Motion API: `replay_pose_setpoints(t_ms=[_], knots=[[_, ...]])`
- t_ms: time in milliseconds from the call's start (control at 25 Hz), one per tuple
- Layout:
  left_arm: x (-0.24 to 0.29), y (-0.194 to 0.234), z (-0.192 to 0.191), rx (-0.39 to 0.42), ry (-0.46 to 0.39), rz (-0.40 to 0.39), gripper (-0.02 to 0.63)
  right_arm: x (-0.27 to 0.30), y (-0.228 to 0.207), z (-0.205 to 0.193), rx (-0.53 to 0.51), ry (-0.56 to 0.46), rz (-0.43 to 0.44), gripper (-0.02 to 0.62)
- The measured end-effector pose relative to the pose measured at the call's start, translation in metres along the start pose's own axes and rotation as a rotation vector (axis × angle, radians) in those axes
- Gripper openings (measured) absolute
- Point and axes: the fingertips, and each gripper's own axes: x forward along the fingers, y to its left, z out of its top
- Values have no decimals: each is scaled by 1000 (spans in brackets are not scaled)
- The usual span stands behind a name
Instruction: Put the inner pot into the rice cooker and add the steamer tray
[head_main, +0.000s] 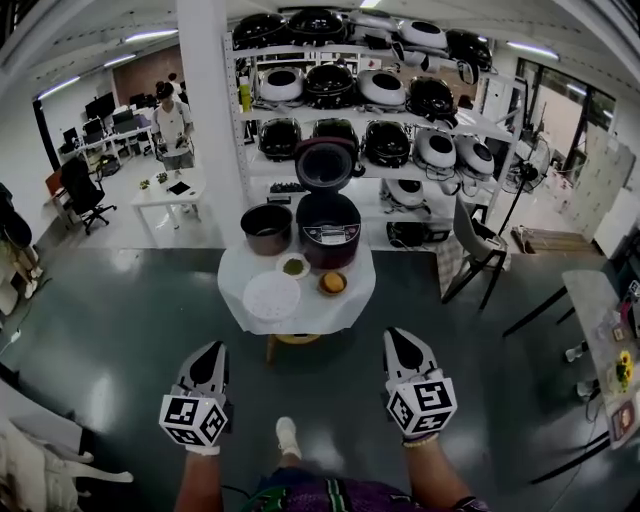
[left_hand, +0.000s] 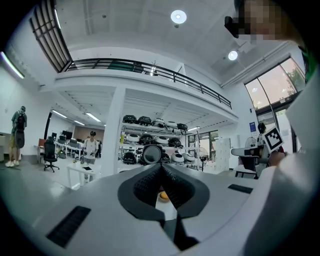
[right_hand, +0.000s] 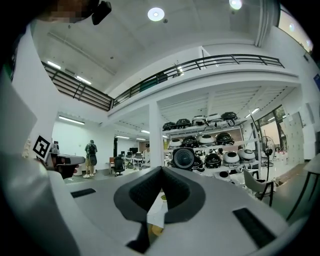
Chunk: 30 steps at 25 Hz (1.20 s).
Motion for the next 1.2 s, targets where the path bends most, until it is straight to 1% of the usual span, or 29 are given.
replay_pose_setpoints(t_ms=[120, 240, 440, 600, 720, 840, 1000, 1080, 1200], knots=[[30, 24, -5, -22, 10, 0, 21, 34, 0, 0, -22, 24, -1, 6], [62, 49, -2, -34, 3, -15, 21, 75, -4, 6, -35, 39, -16, 6], [116, 106, 19, -37, -10, -26, 21, 151, 1, 32, -53, 16, -30, 6], [155, 153, 41, -15, -25, -34, 21, 210, 12, 52, -47, -9, -36, 6], [181, 186, 49, -9, -30, -34, 21, 250, 19, 59, -51, -16, -38, 6], [209, 213, 49, -21, -25, -47, 21, 281, 24, 59, -57, -10, -45, 6], [246, 233, 41, -31, -4, -80, 21, 310, 19, 50, -44, 10, -71, 6], [265, 235, 39, -46, 2, -89, 21, 322, 10, 47, -36, 18, -82, 6], [290, 232, 35, -56, 3, -102, 21, 341, -4, 47, -39, 22, -73, 6]])
